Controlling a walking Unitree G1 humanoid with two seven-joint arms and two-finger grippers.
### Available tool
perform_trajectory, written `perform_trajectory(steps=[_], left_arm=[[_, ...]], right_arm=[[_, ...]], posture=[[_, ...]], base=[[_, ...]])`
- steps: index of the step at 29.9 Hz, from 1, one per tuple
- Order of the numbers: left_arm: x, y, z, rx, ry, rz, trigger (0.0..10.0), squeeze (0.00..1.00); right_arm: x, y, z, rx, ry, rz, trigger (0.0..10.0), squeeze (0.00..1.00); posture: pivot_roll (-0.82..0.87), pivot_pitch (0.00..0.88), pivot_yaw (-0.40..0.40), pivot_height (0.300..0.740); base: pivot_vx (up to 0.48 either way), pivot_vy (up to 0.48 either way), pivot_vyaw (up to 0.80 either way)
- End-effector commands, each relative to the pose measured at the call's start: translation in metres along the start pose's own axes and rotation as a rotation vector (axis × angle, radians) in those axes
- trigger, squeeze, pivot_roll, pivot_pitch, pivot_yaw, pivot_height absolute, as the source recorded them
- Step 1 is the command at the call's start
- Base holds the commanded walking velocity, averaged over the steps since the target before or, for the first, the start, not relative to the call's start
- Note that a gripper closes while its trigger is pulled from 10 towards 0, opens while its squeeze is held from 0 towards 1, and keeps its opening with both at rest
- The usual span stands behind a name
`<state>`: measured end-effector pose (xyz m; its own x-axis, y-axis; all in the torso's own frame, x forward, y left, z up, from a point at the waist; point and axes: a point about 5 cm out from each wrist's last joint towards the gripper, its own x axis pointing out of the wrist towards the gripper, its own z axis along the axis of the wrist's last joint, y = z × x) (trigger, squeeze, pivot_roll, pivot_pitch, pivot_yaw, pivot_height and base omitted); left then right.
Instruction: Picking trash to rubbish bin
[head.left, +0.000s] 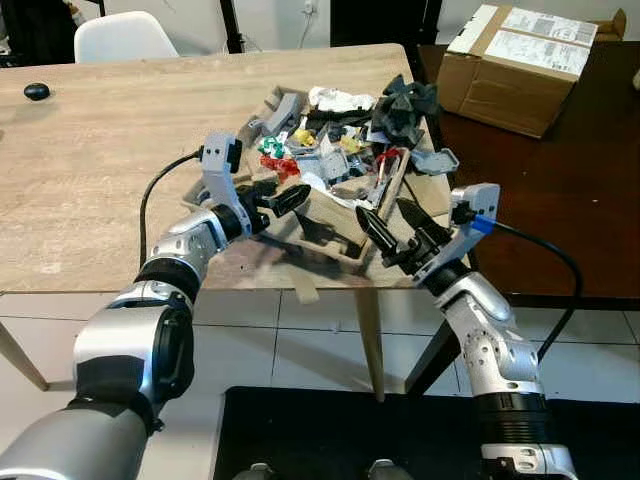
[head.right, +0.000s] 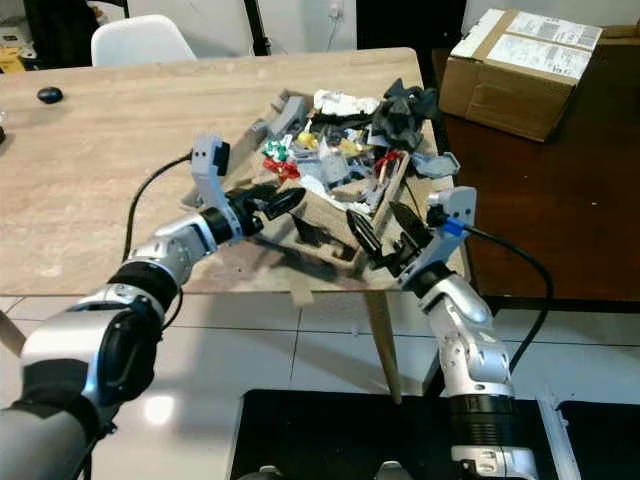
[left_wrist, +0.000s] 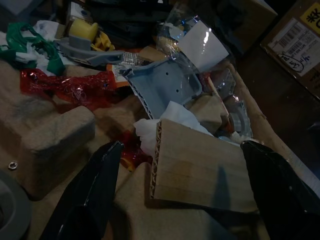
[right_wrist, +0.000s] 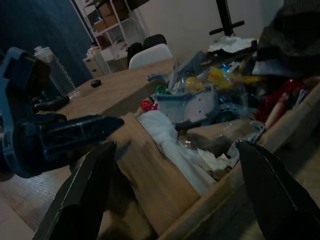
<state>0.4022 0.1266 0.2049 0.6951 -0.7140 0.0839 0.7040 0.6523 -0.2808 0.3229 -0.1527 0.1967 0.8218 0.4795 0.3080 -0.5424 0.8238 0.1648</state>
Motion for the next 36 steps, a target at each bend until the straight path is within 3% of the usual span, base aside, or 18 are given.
perform_trajectory(steps=[1, 6, 7, 8, 28, 36], left_arm=[[-0.002, 0.0, -0.019, -0.013, 0.087, 0.008, 10.0, 0.0], [-0.005, 0.003, -0.02, -0.007, 0.098, 0.022, 10.0, 0.0], [-0.005, 0.003, -0.02, -0.006, 0.097, 0.023, 4.7, 0.0], [-0.007, 0.004, -0.018, -0.002, 0.092, 0.02, 0.0, 0.0], [-0.014, 0.011, 0.001, -0.044, -0.018, 0.016, 0.0, 0.0], [-0.023, 0.019, 0.02, -0.096, -0.136, 0.024, 0.0, 0.0]], right_arm=[[-0.002, 0.003, -0.002, 0.012, 0.013, 0.009, 10.0, 0.0], [-0.002, 0.003, -0.001, 0.011, 0.014, 0.012, 10.0, 0.0], [-0.002, 0.003, -0.001, 0.011, 0.015, 0.012, 10.0, 0.0], [-0.001, 0.002, -0.001, 0.01, 0.016, 0.012, 10.0, 0.0], [0.0, 0.0, -0.001, 0.01, 0.021, 0.003, 10.0, 0.0], [0.004, -0.001, 0.0, 0.008, 0.018, 0.009, 10.0, 0.0]], posture=[[0.01, 0.25, 0.104, 0.74], [0.01, 0.251, 0.103, 0.74], [0.01, 0.251, 0.103, 0.74], [0.01, 0.251, 0.103, 0.74], [0.02, 0.251, 0.085, 0.74], [0.03, 0.238, 0.073, 0.74]], base=[[0.0, 0.0, 0.0], [0.0, 0.0, 0.0], [0.0, 0.0, 0.0], [0.0, 0.0, 0.0], [0.0, 0.0, 0.0], [0.0, 0.0, 0.0]])
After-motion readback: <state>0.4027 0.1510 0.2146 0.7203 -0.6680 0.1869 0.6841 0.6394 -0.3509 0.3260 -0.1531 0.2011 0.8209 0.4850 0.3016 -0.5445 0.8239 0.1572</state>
